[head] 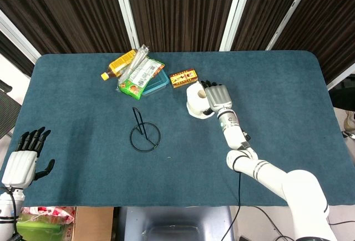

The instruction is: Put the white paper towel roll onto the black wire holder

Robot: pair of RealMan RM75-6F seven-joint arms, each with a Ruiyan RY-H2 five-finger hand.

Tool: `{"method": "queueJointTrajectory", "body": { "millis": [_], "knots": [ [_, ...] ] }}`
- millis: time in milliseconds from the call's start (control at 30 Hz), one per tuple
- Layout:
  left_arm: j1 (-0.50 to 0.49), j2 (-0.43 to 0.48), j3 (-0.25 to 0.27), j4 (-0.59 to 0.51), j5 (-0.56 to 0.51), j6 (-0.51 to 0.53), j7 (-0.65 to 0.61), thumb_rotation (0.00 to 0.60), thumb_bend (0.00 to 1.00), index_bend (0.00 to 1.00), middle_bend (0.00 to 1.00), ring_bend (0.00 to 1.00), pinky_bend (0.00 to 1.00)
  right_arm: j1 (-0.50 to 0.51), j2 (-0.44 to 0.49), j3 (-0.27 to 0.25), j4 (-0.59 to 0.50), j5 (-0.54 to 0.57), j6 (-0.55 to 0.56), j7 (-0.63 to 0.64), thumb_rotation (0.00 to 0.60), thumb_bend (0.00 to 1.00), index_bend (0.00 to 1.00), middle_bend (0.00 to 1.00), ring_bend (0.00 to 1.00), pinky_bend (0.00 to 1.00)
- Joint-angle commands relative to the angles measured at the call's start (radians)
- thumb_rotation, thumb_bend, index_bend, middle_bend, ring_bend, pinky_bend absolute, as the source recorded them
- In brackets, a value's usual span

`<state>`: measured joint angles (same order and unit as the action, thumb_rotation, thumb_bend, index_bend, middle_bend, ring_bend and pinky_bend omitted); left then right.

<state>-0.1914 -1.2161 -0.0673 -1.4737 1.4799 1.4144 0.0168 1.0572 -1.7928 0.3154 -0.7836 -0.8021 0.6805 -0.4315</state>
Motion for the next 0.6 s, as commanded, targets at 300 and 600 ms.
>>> {"method": "queueJointTrajectory", "body": {
  "millis": [300, 600],
  "knots": [
    [0.001, 0.004, 0.006, -0.012, 0.014, 0.007, -0.002, 0.600, 0.37, 0.00, 0.00, 0.03, 0.05, -0.062, 0.101, -0.001, -0.179, -0.187, 0.185, 0.121, 0.600, 0.29, 0.87, 0.73, 0.78, 0.93],
    [-0.014, -0.012, 0.007, -0.042, 0.023, -0.003, 0.040, 0.600, 0.36, 0.00, 0.00, 0.03, 0.06, -0.134, 0.366, 0.081, -0.657, -0.228, 0.340, 0.104, 0.600, 0.29, 0.87, 0.73, 0.78, 0.93]
  ]
}}
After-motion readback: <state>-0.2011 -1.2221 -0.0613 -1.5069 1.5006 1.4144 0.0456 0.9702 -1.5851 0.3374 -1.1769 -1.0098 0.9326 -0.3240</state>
